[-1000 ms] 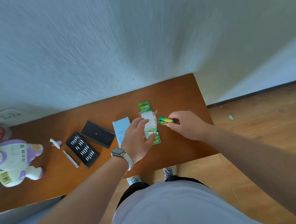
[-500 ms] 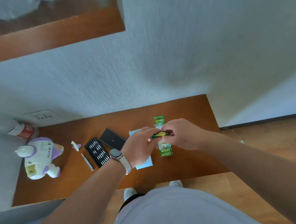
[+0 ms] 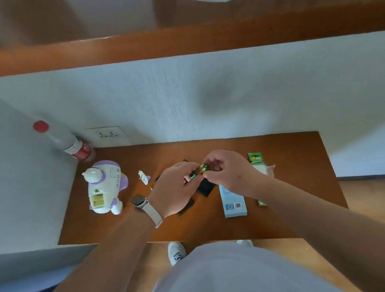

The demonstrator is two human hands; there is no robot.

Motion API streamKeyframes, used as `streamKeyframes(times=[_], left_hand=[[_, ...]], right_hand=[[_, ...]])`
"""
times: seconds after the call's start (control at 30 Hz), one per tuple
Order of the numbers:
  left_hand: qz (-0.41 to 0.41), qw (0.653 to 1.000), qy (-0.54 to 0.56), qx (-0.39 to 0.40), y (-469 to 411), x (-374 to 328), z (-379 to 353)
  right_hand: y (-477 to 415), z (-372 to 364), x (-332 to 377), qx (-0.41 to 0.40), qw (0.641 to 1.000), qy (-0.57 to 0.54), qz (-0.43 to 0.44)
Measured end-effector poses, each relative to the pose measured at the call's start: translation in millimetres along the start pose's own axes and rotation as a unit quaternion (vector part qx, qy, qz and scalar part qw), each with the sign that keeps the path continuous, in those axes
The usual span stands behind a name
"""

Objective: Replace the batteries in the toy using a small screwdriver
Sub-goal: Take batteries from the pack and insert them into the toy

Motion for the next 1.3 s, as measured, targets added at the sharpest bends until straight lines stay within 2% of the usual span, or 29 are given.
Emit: streamKeyframes(times=[0.17,0.27,0.5,0.87,1.1,1.3], left_hand=[[0.022,0.998,0.056,-0.007,8,55,38],[0.041,0.991,0.126,-0.015,13,85,62],[0.059,0.975,0.211,-0.028,33,157,104],[0.093,0.968,0.228,-0.054,51,231,127],[0.105,0.969,0.203,-0.091,52,251,125],[0.130,0.960,0.195,-0.157,55,265,131]], right_hand=[[-30,-47,34,-0.038,0.994,-0.096,-0.027],[-44,-77,48,-0.058,0.987,-0.138,-0.051],[-71,-147,83,-0.077,0.984,-0.151,-0.055],[-88,-213,111,-0.066,0.992,-0.091,-0.055],[-86,-225,108,-0.060,0.994,-0.071,-0.050],[-91,-213,98,-0.061,0.997,-0.047,-0.032]])
Point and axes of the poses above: each hand's wrist, its own y-axis away from the middle knuckle, its own z-axis out of the back of the hand, x = y × z, the point moved 8 cm from there along -y, towards the middle knuckle, and after that the axes turned 13 degrees about z, right-handed, at the moved point
